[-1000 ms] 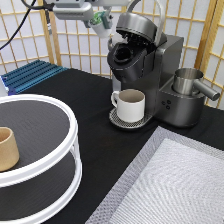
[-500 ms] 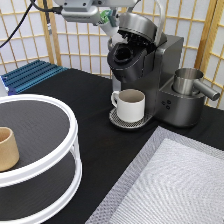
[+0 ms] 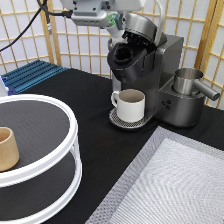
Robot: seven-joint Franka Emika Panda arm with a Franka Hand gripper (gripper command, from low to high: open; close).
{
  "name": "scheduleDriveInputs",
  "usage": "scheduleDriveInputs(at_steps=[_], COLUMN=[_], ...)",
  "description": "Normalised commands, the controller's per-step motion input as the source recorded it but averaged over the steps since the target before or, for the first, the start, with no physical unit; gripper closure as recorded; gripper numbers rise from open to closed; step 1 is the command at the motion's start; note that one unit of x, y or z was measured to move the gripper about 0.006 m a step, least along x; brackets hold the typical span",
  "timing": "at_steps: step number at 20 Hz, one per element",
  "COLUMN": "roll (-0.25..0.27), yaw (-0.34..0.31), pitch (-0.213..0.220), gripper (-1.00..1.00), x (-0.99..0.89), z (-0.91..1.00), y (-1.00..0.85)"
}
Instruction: Make coffee
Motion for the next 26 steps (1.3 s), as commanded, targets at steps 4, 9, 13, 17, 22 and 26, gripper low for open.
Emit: scheduleDriveInputs(at_steps=[4,9,13,17,22,26], roll=[0.034,0.029,0.041,0.045,0.037,0.023], yaw=[-0.062,-0.051,-0.039,-0.034,-0.039,-0.042], pitch=[0.003,0.009,0.006,0.005,0.000,0.002], gripper=[1.00,1.00,1.00,1.00,1.00,1.00], x=[0.00,0.01,0.02,0.11,0.04,0.08], z=[-0.20,-0.03,0.00,-0.13,-0.14,0.00], y=[0.09,0.20,0.21,0.10,0.15,0.26])
